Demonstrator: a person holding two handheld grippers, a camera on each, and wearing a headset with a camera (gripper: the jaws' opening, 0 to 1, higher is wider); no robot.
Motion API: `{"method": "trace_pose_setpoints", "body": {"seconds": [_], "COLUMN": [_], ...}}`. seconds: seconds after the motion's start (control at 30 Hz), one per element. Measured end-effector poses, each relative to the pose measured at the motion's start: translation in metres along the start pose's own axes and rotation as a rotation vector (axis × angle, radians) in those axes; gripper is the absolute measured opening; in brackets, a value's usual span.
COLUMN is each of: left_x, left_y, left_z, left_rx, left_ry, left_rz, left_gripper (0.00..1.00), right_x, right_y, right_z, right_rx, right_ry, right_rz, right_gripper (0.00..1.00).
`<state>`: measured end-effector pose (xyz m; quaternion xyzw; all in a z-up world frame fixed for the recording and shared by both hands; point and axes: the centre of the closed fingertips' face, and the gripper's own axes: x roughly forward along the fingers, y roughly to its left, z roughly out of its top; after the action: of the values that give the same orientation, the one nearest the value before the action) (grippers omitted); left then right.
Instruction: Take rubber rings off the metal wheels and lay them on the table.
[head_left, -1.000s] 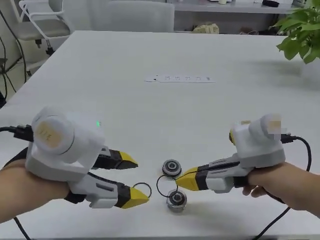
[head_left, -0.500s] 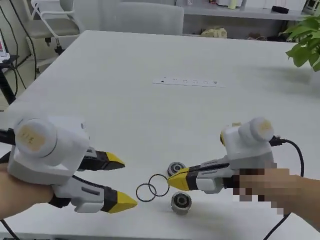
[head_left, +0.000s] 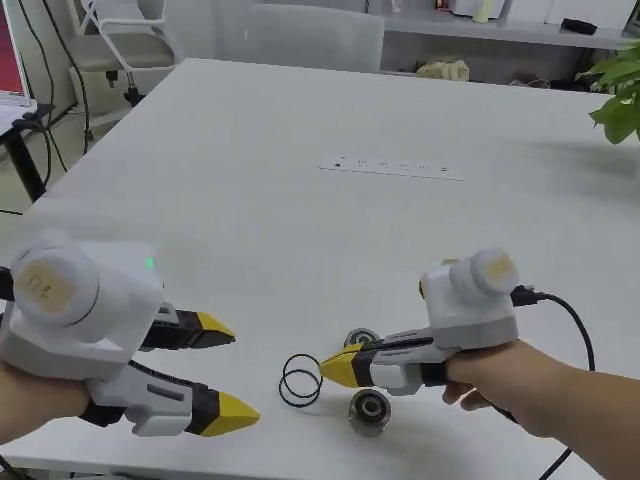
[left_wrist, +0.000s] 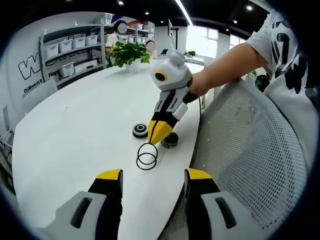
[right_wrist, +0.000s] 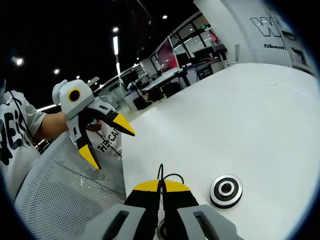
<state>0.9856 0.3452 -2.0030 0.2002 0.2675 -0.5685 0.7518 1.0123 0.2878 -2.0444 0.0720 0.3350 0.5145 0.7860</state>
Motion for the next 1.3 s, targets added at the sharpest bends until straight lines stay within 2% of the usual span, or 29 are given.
{"method": "trace_pose_setpoints", "body": {"seconds": [0.2,0.4,0.67,0.93,1.07,1.3], "left_x": [-0.001,-0.003,-0.003,-0.001,0.001,0.003], "left_y": [0.001,0.004,0.006,0.008,0.008,0.011], "left_z": [-0.002,-0.004,-0.006,-0.007,-0.007,-0.001], "left_rx": [-0.009,-0.015,-0.018,-0.023,-0.022,-0.018], "left_ry": [-0.001,0.001,0.005,0.011,0.015,0.013], "left_rz": [0.001,0.004,0.004,0.002,0.000,0.000], "left_gripper": [0.46,0.46,0.46,0.46,0.46,0.46], "right_x": [0.008,0.010,0.013,0.012,0.008,-0.003], "right_y": [-0.001,-0.008,-0.015,-0.020,-0.020,-0.017], "right_z": [-0.007,-0.011,-0.014,-0.019,-0.016,0.001], "right_rx": [0.012,0.015,-0.006,-0.025,-0.027,-0.035], "right_ry": [0.018,0.029,0.043,0.063,0.054,-0.005], "right_rz": [-0.002,-0.033,-0.072,-0.089,-0.090,-0.087], "right_gripper": [0.00,0.00,0.00,0.04,0.05,0.08]}}
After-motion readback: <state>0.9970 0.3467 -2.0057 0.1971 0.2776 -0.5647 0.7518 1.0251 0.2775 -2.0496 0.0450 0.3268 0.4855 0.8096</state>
